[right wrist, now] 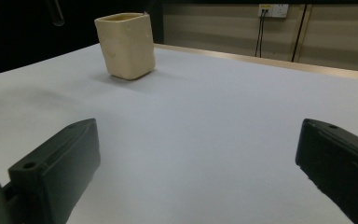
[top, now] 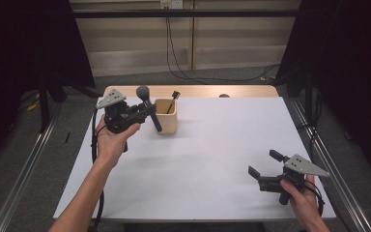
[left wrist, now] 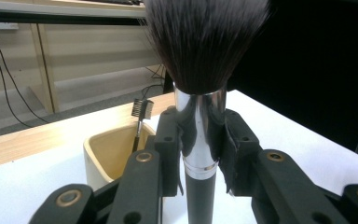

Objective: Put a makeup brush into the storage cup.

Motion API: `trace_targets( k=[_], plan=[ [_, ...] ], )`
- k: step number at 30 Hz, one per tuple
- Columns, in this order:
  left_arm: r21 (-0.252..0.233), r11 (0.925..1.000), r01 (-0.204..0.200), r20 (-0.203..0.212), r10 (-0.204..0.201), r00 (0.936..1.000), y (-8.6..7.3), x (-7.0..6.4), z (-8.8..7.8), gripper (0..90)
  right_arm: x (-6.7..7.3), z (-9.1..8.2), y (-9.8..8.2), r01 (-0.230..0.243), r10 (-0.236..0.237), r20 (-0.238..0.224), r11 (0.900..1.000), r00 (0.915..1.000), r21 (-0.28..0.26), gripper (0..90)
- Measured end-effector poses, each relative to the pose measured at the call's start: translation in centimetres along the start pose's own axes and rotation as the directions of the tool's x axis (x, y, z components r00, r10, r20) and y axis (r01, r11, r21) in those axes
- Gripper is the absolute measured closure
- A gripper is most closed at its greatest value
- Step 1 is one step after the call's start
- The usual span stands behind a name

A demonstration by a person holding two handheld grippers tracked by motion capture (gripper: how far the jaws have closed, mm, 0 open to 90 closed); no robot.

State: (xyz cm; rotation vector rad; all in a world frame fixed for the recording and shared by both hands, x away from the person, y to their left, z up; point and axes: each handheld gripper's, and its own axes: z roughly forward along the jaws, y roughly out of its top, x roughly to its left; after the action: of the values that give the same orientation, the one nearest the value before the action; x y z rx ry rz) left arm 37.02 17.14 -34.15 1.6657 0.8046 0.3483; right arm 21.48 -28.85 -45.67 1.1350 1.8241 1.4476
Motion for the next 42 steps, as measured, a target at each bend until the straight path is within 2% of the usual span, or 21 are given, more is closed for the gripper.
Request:
trace_targets(
  k=[8,10,17,23,25,29,35,42],
  plan=[
    [-0.012,0.9998,-0.012,-0.009,0.012,0.9999,1.2,0.1,0.3,71.2,0.0,0.1,-0.1,-0.015,0.015,-0.004,1.000,0.9999,0.005,0.0],
    [-0.008,0.9998,-0.021,-0.017,0.020,0.9996,1.6,0.2,0.5,71.2,0.0,0.1,-0.1,-0.012,0.012,-0.006,1.000,0.9999,0.001,0.0],
    [-0.009,0.9999,-0.010,-0.036,0.009,0.9993,2.7,0.9,1.4,71.2,0.2,0.2,-0.1,0.009,-0.009,-0.002,1.000,1.0000,0.001,0.0],
    [-0.014,0.9992,-0.039,-0.045,0.038,0.9983,3.5,0.7,1.8,71.2,0.1,0.1,-0.1,-0.003,0.003,0.004,1.000,1.0000,-0.002,0.0],
    [-0.014,0.9992,-0.036,-0.054,0.036,0.9979,3.7,0.9,2.0,71.2,0.2,0.1,-0.1,0.000,0.001,0.004,1.000,1.0000,-0.004,0.0],
    [-0.026,0.9990,-0.036,-0.071,0.034,0.9969,3.6,1.4,2.8,71.2,0.2,0.1,-0.1,0.006,-0.006,-0.002,1.000,1.0000,0.000,0.0],
    [-0.013,0.9997,-0.020,-0.092,0.019,0.9956,3.1,2.4,4.0,71.2,0.2,0.0,-0.2,0.002,-0.002,0.000,1.000,1.0000,-0.003,0.0],
    [-0.013,0.9994,-0.032,-0.108,0.031,0.9936,2.7,2.9,4.8,71.2,0.2,0.0,-0.2,0.009,-0.009,0.001,1.000,1.0000,0.000,0.0]
  ],
)
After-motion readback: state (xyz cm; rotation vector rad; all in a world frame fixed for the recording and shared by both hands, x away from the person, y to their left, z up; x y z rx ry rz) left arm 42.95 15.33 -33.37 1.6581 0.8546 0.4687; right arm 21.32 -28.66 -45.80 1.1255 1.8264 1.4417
